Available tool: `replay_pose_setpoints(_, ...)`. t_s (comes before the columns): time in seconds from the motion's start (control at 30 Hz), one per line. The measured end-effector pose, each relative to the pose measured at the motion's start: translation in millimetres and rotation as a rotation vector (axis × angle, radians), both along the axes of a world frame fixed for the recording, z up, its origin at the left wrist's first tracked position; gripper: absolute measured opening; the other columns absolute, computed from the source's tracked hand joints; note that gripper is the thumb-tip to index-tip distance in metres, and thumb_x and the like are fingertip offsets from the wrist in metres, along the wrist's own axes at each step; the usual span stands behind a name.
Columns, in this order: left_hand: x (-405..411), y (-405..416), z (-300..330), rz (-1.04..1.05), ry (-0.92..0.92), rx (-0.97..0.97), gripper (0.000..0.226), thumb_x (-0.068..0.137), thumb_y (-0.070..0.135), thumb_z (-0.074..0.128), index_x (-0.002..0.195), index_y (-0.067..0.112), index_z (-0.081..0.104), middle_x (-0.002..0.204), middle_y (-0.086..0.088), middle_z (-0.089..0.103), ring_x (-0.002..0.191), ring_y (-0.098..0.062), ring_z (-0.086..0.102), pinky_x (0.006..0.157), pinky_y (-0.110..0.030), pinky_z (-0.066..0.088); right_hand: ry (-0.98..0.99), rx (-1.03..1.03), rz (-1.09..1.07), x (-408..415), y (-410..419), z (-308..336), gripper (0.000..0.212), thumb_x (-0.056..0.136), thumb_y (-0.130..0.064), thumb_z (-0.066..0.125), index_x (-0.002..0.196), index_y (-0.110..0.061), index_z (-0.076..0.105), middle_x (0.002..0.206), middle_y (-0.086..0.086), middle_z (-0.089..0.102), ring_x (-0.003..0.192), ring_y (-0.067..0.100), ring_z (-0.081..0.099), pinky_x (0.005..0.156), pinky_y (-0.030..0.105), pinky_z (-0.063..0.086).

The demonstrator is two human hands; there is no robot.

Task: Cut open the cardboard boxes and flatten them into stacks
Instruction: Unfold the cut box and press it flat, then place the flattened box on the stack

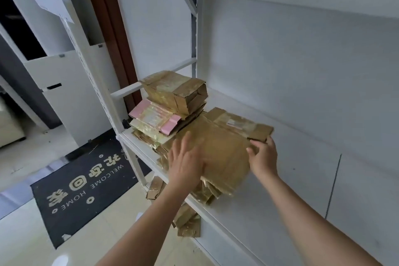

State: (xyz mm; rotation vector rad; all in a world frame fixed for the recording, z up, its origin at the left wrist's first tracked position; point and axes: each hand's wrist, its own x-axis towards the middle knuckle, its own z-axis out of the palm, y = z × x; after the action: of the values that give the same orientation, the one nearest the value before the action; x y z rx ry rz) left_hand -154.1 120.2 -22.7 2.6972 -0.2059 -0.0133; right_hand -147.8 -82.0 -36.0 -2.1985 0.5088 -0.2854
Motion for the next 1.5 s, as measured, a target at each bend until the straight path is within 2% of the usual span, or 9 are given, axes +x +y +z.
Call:
replay_pose_setpoints(0.2,33,3,-24,-0.192,0.169,0.241,0.058,0.101,0.058,0.024,0.155,0.039,0.012,0.165,-0.004,0.001,0.150,-0.036,-0.003,0.121,-0.049,0.002,0.164,-0.111,0.185,3,-4,-10,0.051,0.098,-0.023,0.058,0.146,-0.017,0.045,0.164,0.010,-0.009,0.152,0.021,0.000,0.108,0.014,0.008)
replay_pose_setpoints(0.37,46,-1,-23,-0.237,0.252,0.315,0.063,0.100,0.050,0.042,0.154,0.037,0.014,0.164,-0.009,0.001,0.148,-0.040,-0.003,0.121,-0.055,0.009,0.332,-0.745,0.299,14,1,-8,0.056,0.098,-0.048,0.049,0.150,-0.035,0.033,0.164,0.003,-0.015,0.149,0.038,0.000,0.121,0.049,0.011)
replay_pose_setpoints(0.5,62,6,-19,-0.282,0.379,0.266,0.072,0.095,0.045,0.056,0.154,0.041,0.014,0.164,-0.007,0.001,0.148,-0.037,-0.003,0.120,-0.055,0.013,0.549,-0.568,0.589,26,13,-7,0.073,0.090,-0.061,0.053,0.152,-0.049,0.016,0.164,-0.007,-0.013,0.149,0.037,-0.016,0.119,0.059,0.000)
replay_pose_setpoints(0.7,61,10,-31,-0.299,0.353,0.296,0.076,0.093,0.042,0.061,0.153,0.044,0.015,0.165,-0.003,0.001,0.148,-0.032,-0.002,0.118,-0.050,0.017,0.588,-0.611,0.570,25,19,-14,0.079,0.086,-0.063,0.058,0.152,-0.050,0.015,0.165,-0.004,-0.011,0.149,0.041,-0.012,0.119,0.061,0.001)
replay_pose_setpoints(0.93,56,11,-30,-0.289,0.298,0.321,0.073,0.095,0.046,0.054,0.153,0.045,0.009,0.165,0.000,-0.005,0.150,-0.031,-0.007,0.119,-0.050,0.013,0.599,-0.659,0.565,16,20,-18,0.075,0.091,-0.069,0.040,0.152,-0.049,0.002,0.163,-0.003,-0.018,0.148,0.042,-0.014,0.118,0.062,0.005)
replay_pose_setpoints(1.03,51,3,-11,-0.278,0.196,0.517,0.073,0.091,0.052,0.057,0.153,0.039,0.020,0.159,-0.006,0.019,0.145,-0.032,0.018,0.108,-0.046,0.034,0.473,-0.693,0.519,8,21,-5,0.069,0.093,-0.063,0.046,0.153,-0.043,0.018,0.165,-0.001,0.000,0.150,0.035,0.002,0.119,0.059,0.008)
replay_pose_setpoints(1.13,47,-8,14,-0.272,0.029,0.590,0.043,0.095,0.038,0.061,0.133,0.022,0.052,0.130,-0.006,0.051,0.120,-0.026,0.051,0.086,-0.034,0.044,0.251,-0.744,0.443,-1,19,12,0.052,0.098,-0.043,0.051,0.147,-0.030,0.038,0.152,0.000,0.037,0.142,0.022,0.031,0.119,0.049,0.022)
replay_pose_setpoints(1.3,30,-32,48,-0.396,-0.146,0.372,0.034,0.101,0.041,0.047,0.128,0.020,0.055,0.127,-0.003,0.052,0.115,-0.020,0.053,0.090,-0.032,0.048,0.079,-0.737,0.296,-29,-5,40,0.031,0.099,-0.029,0.051,0.127,-0.020,0.059,0.118,0.001,0.055,0.110,0.018,0.053,0.082,0.027,0.045)
replay_pose_setpoints(1.5,-18,-103,62,-0.606,-0.169,0.318,0.038,0.100,0.046,0.043,0.127,0.022,0.054,0.125,-0.001,0.051,0.120,-0.021,0.049,0.097,-0.035,0.043,0.142,-0.757,0.128,-98,-73,54,0.030,0.099,-0.031,0.049,0.125,-0.021,0.058,0.117,-0.002,0.054,0.109,0.017,0.053,0.082,0.027,0.047)
